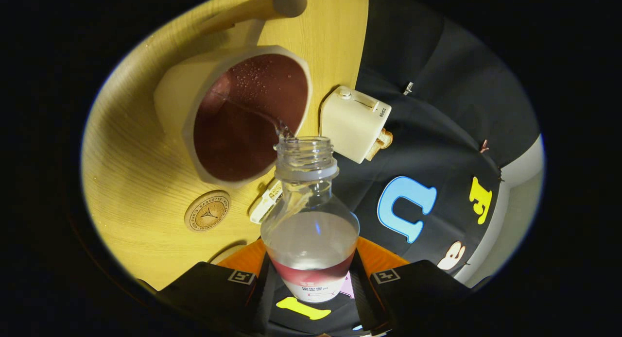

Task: Take the bottle from table, then pour the juice into the cup, finally place the bottle on the coaster

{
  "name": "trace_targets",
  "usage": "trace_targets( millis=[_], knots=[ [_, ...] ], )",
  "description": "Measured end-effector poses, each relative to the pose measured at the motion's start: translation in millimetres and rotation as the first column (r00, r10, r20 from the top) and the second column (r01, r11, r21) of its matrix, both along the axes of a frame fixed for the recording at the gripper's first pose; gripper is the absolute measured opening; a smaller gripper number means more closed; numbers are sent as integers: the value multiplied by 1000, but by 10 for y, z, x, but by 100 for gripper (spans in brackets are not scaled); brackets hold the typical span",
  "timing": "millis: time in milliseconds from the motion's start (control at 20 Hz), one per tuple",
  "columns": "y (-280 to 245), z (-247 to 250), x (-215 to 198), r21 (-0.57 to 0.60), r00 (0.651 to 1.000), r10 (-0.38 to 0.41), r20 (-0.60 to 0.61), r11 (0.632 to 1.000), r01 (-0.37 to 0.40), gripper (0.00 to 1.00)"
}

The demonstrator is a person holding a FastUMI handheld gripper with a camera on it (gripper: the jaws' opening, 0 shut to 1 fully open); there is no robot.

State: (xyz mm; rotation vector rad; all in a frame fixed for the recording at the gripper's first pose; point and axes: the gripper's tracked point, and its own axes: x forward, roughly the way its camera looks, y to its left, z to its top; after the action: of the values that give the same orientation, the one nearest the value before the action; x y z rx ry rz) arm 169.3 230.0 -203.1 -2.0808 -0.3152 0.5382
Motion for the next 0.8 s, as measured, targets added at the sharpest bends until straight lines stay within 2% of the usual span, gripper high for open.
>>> trace_targets(
  millis=[800],
  knots=[
    [64,68,-15,-140,998,26,61,990,-17,72]
  ],
)
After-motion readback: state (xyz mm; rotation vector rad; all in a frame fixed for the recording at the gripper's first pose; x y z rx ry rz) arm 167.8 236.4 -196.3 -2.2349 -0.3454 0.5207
